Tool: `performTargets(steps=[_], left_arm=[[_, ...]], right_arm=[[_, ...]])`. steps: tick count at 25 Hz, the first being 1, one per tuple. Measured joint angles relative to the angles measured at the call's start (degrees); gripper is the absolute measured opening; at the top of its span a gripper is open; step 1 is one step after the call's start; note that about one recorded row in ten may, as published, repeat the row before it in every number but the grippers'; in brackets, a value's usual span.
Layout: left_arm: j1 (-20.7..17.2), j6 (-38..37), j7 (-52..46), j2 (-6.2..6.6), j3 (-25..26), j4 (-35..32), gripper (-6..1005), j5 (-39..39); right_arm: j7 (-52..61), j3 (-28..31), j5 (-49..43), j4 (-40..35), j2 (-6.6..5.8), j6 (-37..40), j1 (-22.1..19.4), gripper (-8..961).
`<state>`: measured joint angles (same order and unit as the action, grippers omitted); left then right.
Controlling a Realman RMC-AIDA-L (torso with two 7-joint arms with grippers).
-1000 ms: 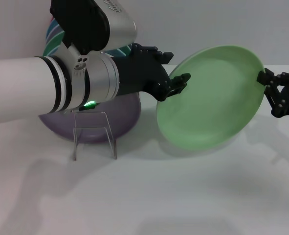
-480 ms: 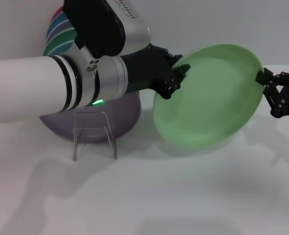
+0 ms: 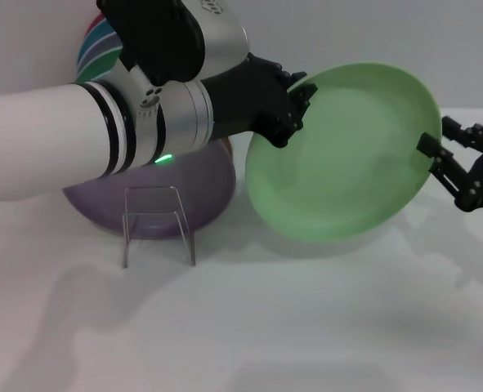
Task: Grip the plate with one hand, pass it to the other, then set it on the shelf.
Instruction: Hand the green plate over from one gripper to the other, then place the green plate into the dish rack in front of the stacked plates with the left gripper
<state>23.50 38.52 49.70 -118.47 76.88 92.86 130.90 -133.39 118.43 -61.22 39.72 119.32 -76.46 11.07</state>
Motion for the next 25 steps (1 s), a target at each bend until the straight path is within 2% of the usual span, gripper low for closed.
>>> performTargets(steps=[2, 5, 7, 10, 13, 15, 17, 19, 20, 21, 23, 25], left_arm=[[-0.7, -0.9, 0.1, 0.05, 0.0, 0.9, 88, -0.1], [-2.5, -3.2, 1.0, 0.1, -0.7, 2.7, 88, -0.2], [-5.4, -8.8, 3.9, 0.19, -3.0, 4.6, 88, -0.3], [-10.4, -23.7, 12.6, 0.38, -9.3, 6.2, 87, -0.1], [-13.7, -40.1, 19.9, 0.43, -16.1, 5.8, 87, 0.8], [-15.1, -52.0, 20.9, 0.52, -20.7, 4.0, 86, 3.2], [-15.9, -65.0, 20.0, 0.56, -25.5, 0.3, 85, 7.3], [-16.1, -80.7, 16.8, 0.54, -29.9, -6.0, 85, 14.1], [-16.1, -85.3, 14.9, 0.52, -30.7, -8.1, 85, 16.4], [-16.3, -94.1, 9.7, 0.58, -31.9, -12.6, 85, 21.2], [-17.0, -103.0, -0.3, 0.93, -31.7, -17.7, 84, 26.4], [-17.9, -107.9, -11.5, 1.57, -29.4, -22.0, 84, 30.8]], right_arm=[[1.5, 0.9, 2.6, -1.1, -0.02, -2.5, -0.7, 235], [4.3, 5.4, 7.4, -3.7, 0.14, -8.1, -2.0, 322], [5.3, 9.0, 10.7, -6.3, 0.31, -12.3, -2.7, 380], [6.6, 13.2, 15.0, -9.2, 0.49, -16.6, -3.9, 467], [8.4, 15.5, 16.1, -9.5, 0.55, -17.2, -4.9, 598], [8.7, 16.3, 16.3, -9.6, 0.56, -17.2, -5.1, 685], [8.7, 16.6, 16.4, -10.1, 0.57, -17.0, -5.0, 707], [8.7, 16.7, 16.5, -10.5, 0.57, -16.7, -4.9, 728], [8.7, 16.7, 16.5, -10.6, 0.57, -16.6, -4.8, 739], [8.7, 16.7, 16.5, -10.7, 0.57, -16.5, -4.6, 739], [8.6, 16.8, 16.5, -10.9, 0.57, -16.4, -4.4, 739], [8.5, 16.9, 16.5, -11.1, 0.57, -16.2, -4.3, 739]])
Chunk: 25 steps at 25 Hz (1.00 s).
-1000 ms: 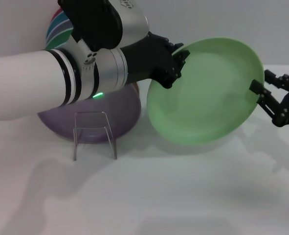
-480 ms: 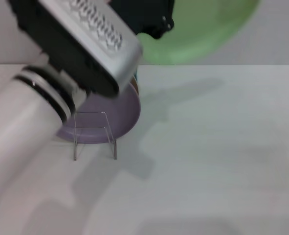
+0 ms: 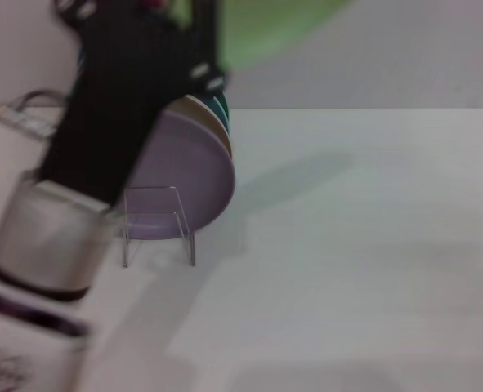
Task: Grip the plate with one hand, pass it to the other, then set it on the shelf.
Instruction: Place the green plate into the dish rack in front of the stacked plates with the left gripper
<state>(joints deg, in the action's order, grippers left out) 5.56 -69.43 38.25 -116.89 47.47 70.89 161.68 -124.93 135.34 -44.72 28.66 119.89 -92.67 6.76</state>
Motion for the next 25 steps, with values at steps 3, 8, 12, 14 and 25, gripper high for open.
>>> performTargets(steps=[3, 8, 12, 14, 25], left_arm=[[-0.2, -4.4, -11.6, 1.56, 4.1, -7.1, 84, 3.8], [4.7, -14.8, -26.4, 4.92, 8.2, -23.0, 85, 4.0], [12.3, -27.5, -34.0, 4.51, 11.8, -42.0, 83, 3.9], [15.1, -31.4, -37.0, 4.13, 13.0, -49.0, 81, 3.9], [19.1, -32.2, -37.2, 5.32, 9.1, -58.5, 90, 4.0]], right_arm=[[0.0, 0.0, 0.0, -0.2, 0.0, 0.5, 0.1, 739], [-0.1, -0.4, -0.3, -0.8, -0.01, 0.7, 0.4, 739], [0.0, -0.7, -0.4, -0.9, -0.06, 0.8, 0.4, 739], [0.1, -0.7, -0.4, -1.0, -0.07, 0.8, 0.4, 739], [0.2, -0.8, -0.6, -1.6, 0.0, 0.3, 0.2, 738]])
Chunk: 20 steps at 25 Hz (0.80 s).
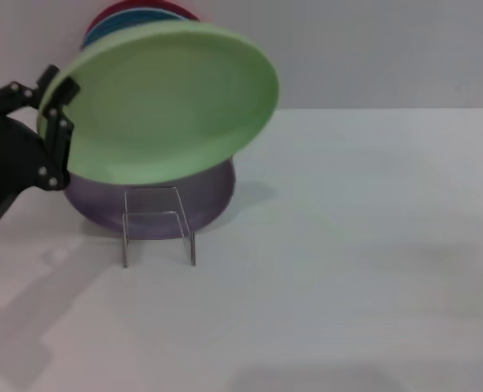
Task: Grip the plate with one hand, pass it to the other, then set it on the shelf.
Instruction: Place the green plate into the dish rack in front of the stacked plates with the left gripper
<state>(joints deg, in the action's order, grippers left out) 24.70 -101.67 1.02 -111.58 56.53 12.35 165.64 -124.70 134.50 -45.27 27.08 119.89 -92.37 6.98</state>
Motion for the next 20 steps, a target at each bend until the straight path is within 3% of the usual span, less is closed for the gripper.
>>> performTargets(steps=[20], left_arm=[[3.3, 0.4, 5.9, 0.9, -3.8, -5.9, 117, -0.1]], right_arm=[[-0.2, -1.4, 0.0, -0.1, 0.0, -0.7, 0.4, 739]])
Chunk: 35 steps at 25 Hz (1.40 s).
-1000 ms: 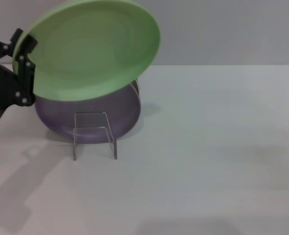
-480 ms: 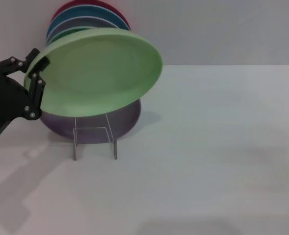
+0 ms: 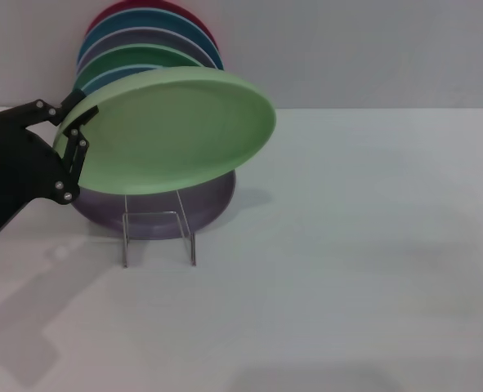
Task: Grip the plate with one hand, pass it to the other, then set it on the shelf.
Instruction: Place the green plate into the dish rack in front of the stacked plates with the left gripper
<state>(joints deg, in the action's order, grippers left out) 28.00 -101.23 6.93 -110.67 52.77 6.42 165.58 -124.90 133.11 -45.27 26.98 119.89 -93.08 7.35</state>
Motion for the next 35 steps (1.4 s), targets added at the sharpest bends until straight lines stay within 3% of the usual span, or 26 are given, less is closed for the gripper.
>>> performTargets(steps=[14, 35], left_arm=[[1.6, 0.2, -0.1, 1.37, -2.0, -3.4, 136, 0.0], [2.3, 3.6, 0.1, 0.96, -3.0, -5.2, 164, 0.0]], right_arm=[[0.2, -0.1, 0.1, -0.3, 0.0, -1.2, 0.2, 739], [0.1, -0.8, 0.5, -1.0, 0.0, -3.1, 0.9, 740]])
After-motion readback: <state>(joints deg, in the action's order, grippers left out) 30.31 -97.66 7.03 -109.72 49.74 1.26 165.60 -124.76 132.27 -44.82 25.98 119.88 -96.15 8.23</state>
